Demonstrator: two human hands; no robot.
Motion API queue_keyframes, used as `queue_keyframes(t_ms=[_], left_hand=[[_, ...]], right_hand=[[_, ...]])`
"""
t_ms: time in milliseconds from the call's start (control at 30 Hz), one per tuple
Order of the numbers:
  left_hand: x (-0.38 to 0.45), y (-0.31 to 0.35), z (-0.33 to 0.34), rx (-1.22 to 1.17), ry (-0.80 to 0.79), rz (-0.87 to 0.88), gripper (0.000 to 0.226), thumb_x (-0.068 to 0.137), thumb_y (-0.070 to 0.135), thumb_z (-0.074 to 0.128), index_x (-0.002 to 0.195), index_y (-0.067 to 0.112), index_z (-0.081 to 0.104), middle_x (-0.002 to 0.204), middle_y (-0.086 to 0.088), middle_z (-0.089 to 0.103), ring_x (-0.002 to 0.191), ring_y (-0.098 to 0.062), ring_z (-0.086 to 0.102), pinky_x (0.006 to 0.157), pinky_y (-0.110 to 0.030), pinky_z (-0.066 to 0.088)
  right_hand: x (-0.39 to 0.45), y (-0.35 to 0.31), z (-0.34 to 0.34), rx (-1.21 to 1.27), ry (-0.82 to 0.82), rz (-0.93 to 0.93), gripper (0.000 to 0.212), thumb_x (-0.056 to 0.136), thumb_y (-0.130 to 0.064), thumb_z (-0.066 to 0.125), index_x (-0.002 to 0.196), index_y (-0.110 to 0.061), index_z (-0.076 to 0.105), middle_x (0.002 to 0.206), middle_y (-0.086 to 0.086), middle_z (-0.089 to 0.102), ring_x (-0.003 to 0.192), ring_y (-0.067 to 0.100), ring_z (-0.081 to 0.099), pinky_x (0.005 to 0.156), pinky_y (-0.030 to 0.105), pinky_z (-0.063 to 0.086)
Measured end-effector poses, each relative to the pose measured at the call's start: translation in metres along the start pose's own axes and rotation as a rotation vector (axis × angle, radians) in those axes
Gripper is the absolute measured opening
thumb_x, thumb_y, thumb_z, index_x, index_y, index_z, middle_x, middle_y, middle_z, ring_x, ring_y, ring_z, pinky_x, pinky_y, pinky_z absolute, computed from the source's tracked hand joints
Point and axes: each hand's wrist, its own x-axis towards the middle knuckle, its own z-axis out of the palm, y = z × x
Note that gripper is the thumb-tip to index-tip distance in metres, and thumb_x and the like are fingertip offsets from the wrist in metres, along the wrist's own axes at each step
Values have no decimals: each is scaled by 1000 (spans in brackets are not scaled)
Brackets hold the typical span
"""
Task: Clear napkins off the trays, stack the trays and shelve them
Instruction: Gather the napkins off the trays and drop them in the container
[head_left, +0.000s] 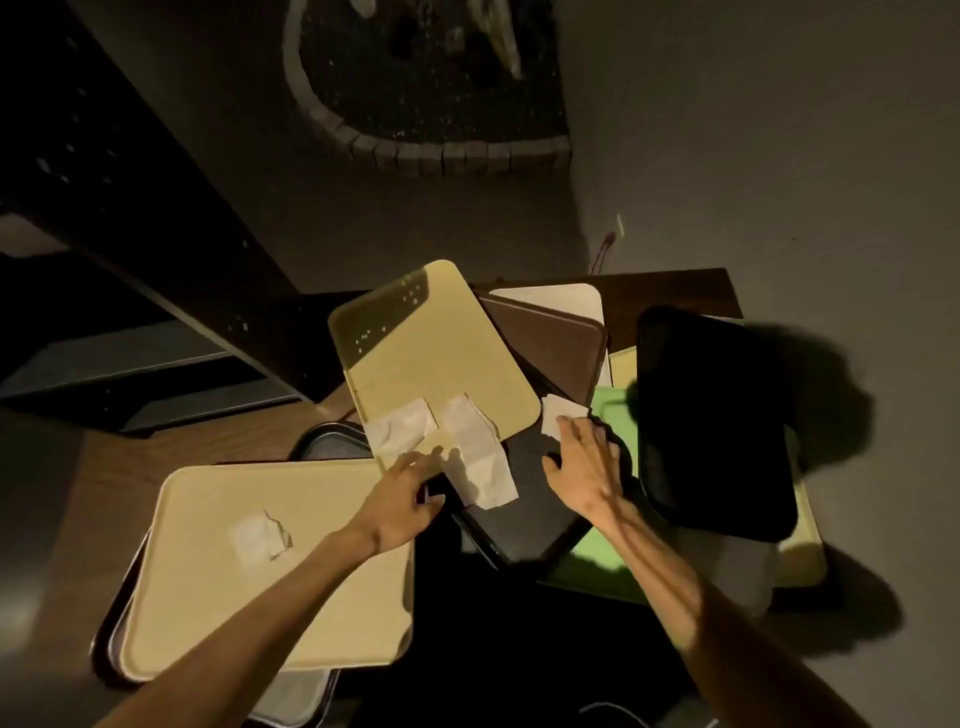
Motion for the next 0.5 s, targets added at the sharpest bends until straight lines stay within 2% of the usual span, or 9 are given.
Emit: queue_keyframes(t_ms=[67, 133, 233, 333, 400, 500], left_hand=[[4, 6, 11, -22, 51, -20, 55, 91, 25, 60, 143, 15, 46, 145, -9, 46, 134, -29, 46, 110, -33, 37], [4, 10, 18, -19, 66, -54, 53, 89, 25, 59, 141, 16, 50, 143, -7, 48, 129, -27, 50, 107, -36, 43], [11, 6, 19, -11, 132, -86, 47, 87, 20, 58, 134, 20, 56, 139, -7, 51, 123, -29, 53, 98, -40, 50], [14, 10, 10, 24, 227, -84, 41, 84, 22, 46, 121, 13, 64, 126, -11, 59, 116, -32, 56, 87, -36, 51], [19, 5, 8, 63, 251, -58, 47, 80, 26, 35, 110, 6, 66, 116, -12, 63, 110, -31, 55, 82, -31, 43], [29, -15, 10, 129, 284, -149, 49, 82, 27, 44, 128, 14, 57, 128, -6, 54, 114, -28, 54, 78, -31, 48]], right_hand=[[0, 5, 4, -65, 26, 30, 60, 88, -40, 61, 140, -17, 41, 137, 9, 49, 127, 29, 44, 99, 46, 39], [-2, 12, 14, -94, 63, 55, 52, 86, -40, 64, 132, -19, 51, 128, 8, 56, 119, 29, 48, 95, 44, 40], [-5, 18, 19, -75, 130, 66, 27, 82, -33, 69, 107, -23, 70, 107, 6, 65, 103, 28, 56, 86, 42, 44], [-12, 21, 18, 27, 188, 58, 3, 80, -24, 70, 82, -25, 73, 95, 2, 61, 93, 25, 56, 80, 38, 47], [-21, 19, 18, 189, 187, 42, 4, 82, -21, 69, 79, -24, 68, 96, 2, 55, 94, 24, 55, 76, 36, 51], [-40, 10, 23, 394, 130, -42, 3, 86, -22, 67, 86, -19, 66, 106, 2, 51, 99, 20, 53, 79, 33, 54]])
